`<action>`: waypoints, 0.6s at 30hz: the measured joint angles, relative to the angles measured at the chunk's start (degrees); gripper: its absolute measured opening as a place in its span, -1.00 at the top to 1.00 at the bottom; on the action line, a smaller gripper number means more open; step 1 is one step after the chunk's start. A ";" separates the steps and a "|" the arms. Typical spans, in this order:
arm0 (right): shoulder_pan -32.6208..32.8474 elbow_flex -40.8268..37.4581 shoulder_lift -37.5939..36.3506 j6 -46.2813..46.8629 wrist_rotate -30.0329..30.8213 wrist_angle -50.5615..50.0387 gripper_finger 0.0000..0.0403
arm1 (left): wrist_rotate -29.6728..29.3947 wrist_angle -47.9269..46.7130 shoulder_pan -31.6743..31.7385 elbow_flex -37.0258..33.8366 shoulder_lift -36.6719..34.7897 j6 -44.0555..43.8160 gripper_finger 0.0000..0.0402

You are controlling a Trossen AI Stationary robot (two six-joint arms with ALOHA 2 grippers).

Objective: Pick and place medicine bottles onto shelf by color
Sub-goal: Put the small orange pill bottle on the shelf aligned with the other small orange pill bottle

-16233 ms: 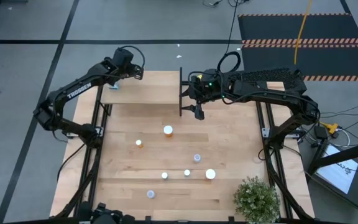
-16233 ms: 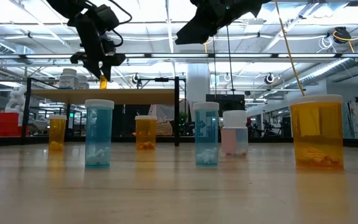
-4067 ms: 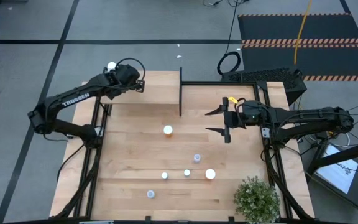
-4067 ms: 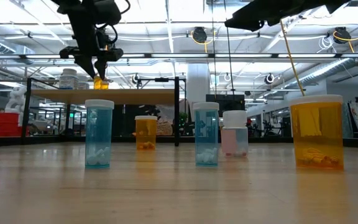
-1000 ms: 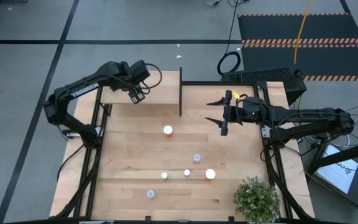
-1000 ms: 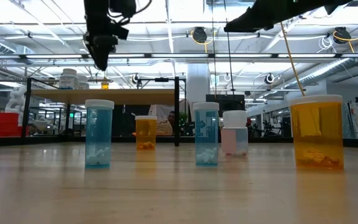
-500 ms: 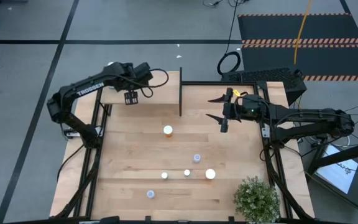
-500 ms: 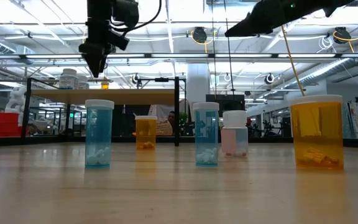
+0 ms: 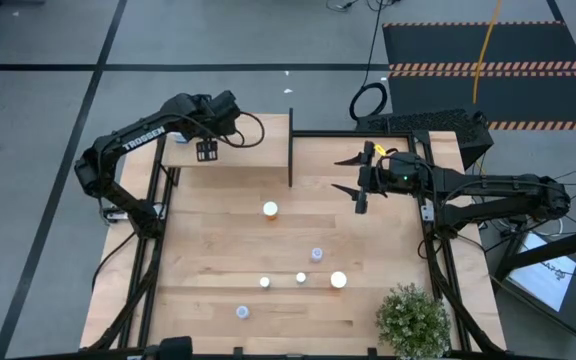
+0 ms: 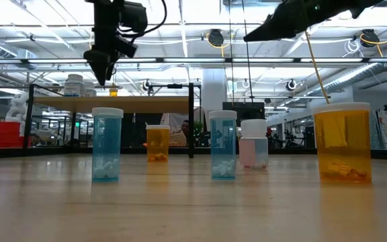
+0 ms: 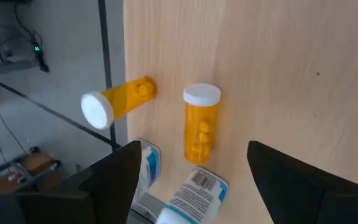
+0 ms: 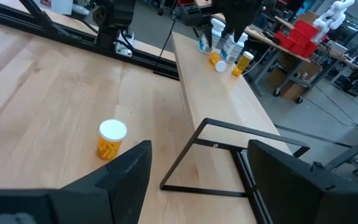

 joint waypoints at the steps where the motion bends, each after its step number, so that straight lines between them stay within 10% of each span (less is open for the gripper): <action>1: 0.00 -0.01 0.00 0.00 0.00 -0.07 -0.28 | 0.06 0.73 0.03 0.00 0.00 0.72 -0.48; 18: 0.00 -0.02 0.00 0.00 0.00 -0.77 -0.28 | 0.96 5.21 0.09 -6.42 0.72 3.20 -0.47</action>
